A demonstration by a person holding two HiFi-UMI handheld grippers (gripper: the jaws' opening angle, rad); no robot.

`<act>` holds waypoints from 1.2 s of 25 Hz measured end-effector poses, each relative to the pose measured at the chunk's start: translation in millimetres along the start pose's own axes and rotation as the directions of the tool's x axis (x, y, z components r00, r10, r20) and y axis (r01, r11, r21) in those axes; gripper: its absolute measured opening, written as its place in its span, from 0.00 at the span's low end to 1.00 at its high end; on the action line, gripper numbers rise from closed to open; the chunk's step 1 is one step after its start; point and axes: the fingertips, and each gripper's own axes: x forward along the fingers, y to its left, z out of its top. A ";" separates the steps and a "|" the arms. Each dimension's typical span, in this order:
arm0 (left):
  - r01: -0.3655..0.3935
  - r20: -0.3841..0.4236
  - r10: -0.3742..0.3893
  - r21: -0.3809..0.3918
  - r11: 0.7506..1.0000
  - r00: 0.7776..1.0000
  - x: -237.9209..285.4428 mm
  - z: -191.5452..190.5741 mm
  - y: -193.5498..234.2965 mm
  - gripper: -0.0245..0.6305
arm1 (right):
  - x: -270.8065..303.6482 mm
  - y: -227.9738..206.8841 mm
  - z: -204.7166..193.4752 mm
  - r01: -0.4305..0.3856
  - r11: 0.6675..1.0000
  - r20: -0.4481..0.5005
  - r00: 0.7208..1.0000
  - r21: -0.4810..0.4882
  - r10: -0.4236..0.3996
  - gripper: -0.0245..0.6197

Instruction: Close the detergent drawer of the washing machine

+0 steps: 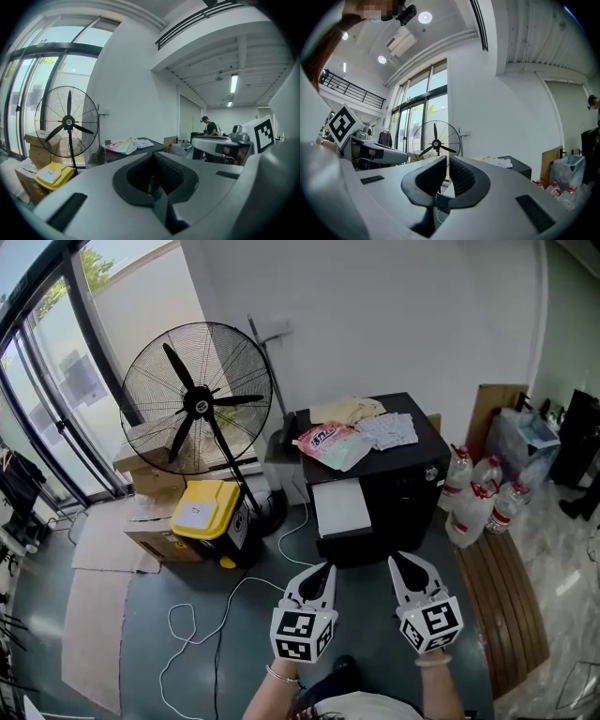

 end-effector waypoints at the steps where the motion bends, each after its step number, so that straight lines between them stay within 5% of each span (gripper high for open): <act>1: 0.006 -0.004 -0.006 -0.004 1.000 1.000 2.6 -0.8 4.8 0.07 | 4.8 -0.1 -0.5 0.002 1.000 -0.003 1.000 -0.001 -0.002 0.08; 16: 0.113 -0.041 -0.115 -0.034 0.993 0.993 27.1 -25.4 57.9 0.07 | 47.9 -0.7 -23.7 0.082 0.997 -0.073 0.994 0.012 -0.081 0.11; 30: 0.063 -0.080 -0.070 -0.090 0.994 0.994 46.6 -53.9 86.1 0.11 | 74.7 -10.9 -57.2 0.051 0.998 -0.152 0.987 0.024 -0.047 0.14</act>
